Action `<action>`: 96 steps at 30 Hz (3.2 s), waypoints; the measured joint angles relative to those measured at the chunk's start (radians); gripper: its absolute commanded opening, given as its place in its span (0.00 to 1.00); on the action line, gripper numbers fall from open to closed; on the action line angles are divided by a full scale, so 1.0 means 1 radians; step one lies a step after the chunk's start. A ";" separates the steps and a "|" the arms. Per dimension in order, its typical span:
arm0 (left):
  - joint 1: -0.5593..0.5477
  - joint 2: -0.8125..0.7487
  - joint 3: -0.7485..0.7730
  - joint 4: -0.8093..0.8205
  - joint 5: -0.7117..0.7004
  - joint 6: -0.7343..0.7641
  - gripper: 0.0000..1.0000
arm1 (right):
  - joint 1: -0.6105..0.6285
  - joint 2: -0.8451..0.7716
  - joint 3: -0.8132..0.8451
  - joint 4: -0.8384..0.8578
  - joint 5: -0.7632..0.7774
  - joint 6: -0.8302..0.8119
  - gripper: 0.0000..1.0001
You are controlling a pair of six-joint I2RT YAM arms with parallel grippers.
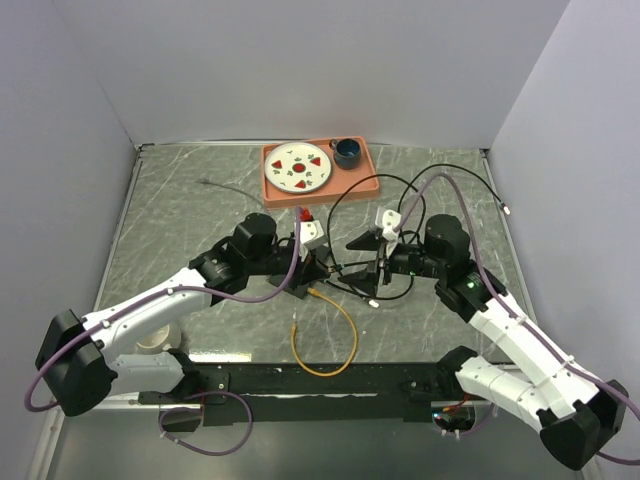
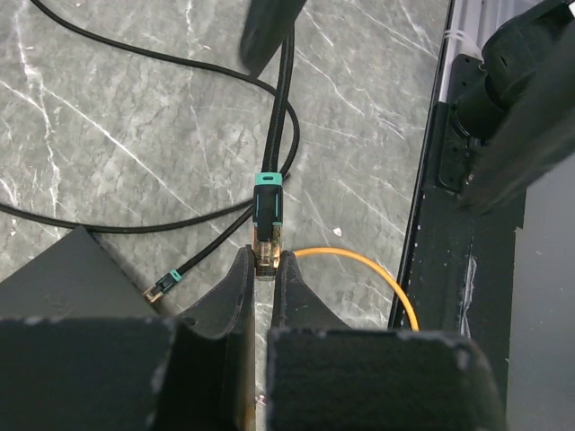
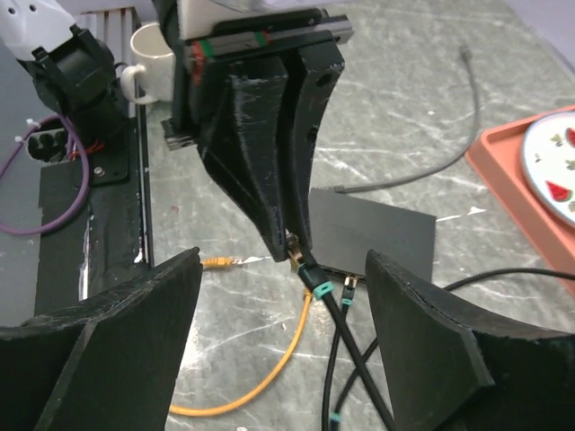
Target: Insert the plug into the switch port
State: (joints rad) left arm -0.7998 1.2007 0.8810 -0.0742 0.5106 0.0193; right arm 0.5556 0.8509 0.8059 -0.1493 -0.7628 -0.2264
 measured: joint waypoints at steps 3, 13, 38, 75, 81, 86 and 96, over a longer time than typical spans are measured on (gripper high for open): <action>-0.009 -0.006 0.000 -0.005 -0.004 0.000 0.01 | 0.000 0.036 0.000 -0.002 -0.011 -0.006 0.75; -0.024 -0.039 0.000 -0.012 -0.011 -0.001 0.01 | 0.000 0.099 0.000 0.001 -0.033 -0.008 0.63; -0.034 -0.039 0.008 -0.018 -0.027 -0.002 0.01 | 0.000 0.149 0.000 -0.001 -0.057 -0.026 0.38; -0.040 -0.047 0.012 -0.074 -0.047 0.000 0.04 | -0.002 0.175 -0.005 -0.050 -0.095 -0.071 0.00; -0.042 -0.046 0.012 -0.066 -0.089 -0.001 0.59 | -0.002 0.181 -0.002 -0.051 -0.087 -0.070 0.00; -0.039 -0.046 0.021 -0.024 -0.188 -0.045 0.86 | -0.002 0.190 -0.002 -0.070 -0.055 -0.063 0.00; 0.035 -0.035 0.023 0.078 -0.325 -0.156 0.98 | -0.002 0.220 -0.002 -0.084 0.109 -0.031 0.00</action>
State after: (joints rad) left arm -0.7647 1.1652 0.9035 0.0036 0.1852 -0.1364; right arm 0.5537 1.0714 0.8040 -0.2337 -0.6540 -0.2577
